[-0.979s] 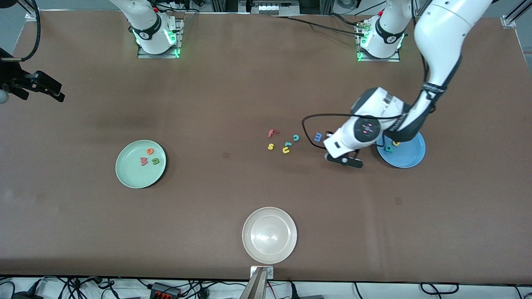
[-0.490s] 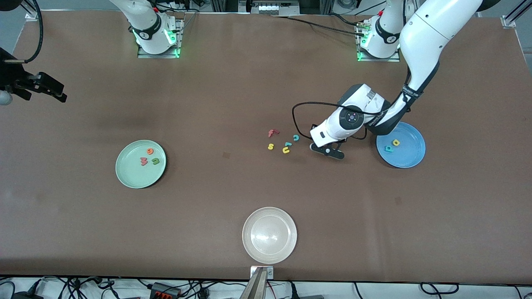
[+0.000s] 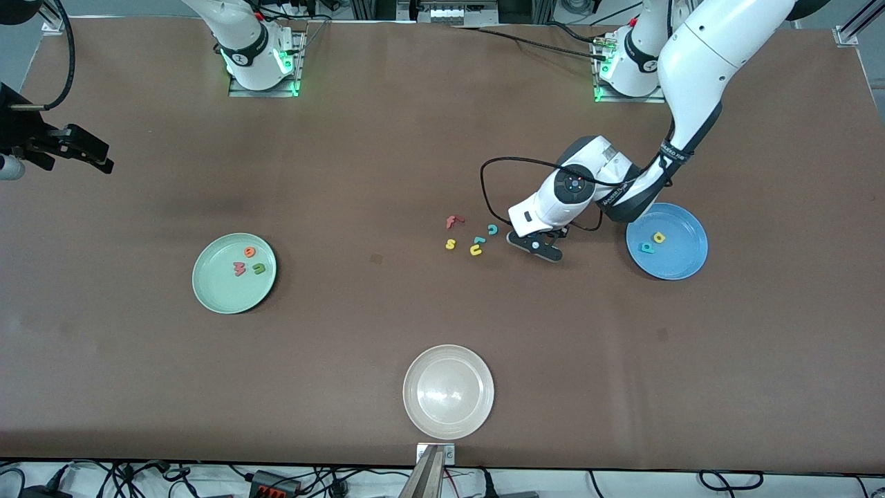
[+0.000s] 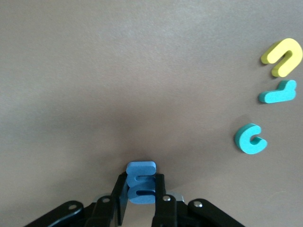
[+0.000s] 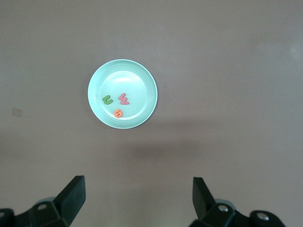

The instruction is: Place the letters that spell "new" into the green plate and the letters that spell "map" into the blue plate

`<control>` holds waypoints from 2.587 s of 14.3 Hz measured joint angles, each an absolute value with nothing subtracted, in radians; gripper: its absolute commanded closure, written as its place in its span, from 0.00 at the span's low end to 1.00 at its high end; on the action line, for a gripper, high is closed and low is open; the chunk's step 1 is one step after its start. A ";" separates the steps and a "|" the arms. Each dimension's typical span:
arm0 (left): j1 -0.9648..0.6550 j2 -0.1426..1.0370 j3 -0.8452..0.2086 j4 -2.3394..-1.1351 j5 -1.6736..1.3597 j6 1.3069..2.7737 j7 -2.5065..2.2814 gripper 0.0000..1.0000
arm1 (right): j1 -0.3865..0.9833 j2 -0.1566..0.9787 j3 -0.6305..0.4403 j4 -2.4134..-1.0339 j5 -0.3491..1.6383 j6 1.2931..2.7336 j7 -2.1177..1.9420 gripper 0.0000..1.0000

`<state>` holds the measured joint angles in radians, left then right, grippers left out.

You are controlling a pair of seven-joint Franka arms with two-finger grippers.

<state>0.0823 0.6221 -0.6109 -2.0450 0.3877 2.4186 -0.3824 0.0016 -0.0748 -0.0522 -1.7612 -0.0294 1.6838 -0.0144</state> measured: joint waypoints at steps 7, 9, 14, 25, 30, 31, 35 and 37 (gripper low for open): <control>0.232 0.527 -0.602 -1.864 0.397 1.980 -0.066 0.88 | 0.027 -0.074 -0.042 -1.751 -0.029 1.682 -0.014 0.00; 0.332 0.517 -0.596 -1.838 0.397 1.938 0.092 0.86 | 0.029 -0.075 -0.042 -1.748 -0.029 1.681 -0.014 0.00; 0.468 0.574 -0.589 -1.865 0.397 1.917 0.188 0.00 | 0.029 -0.075 -0.043 -1.745 -0.030 1.678 -0.014 0.00; 0.468 0.522 -0.685 -1.514 0.397 1.581 0.184 0.00 | 0.027 -0.076 -0.053 -1.743 -0.032 1.640 -0.014 0.00; 0.450 0.506 -0.683 -1.312 0.378 1.454 0.184 0.00 | 0.027 -0.076 -0.053 -1.743 -0.032 1.640 -0.014 0.00; 0.437 0.491 -0.653 -1.300 0.342 1.455 0.181 0.00 | 0.027 -0.076 -0.053 -1.743 -0.032 1.640 -0.014 0.00; 0.239 0.350 -0.280 -1.320 0.022 1.515 0.127 0.00 | 0.027 -0.076 -0.053 -1.743 -0.032 1.646 -0.014 0.00; 0.120 0.262 -0.121 -1.394 -0.018 1.598 0.060 0.00 | 0.027 -0.076 -0.054 -1.743 -0.032 1.646 -0.014 0.00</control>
<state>0.1196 0.2622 -0.1211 -1.3940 -0.0177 1.5979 0.0599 0.0273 -0.0763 -0.0535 -1.7433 -0.0316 1.6464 -0.0142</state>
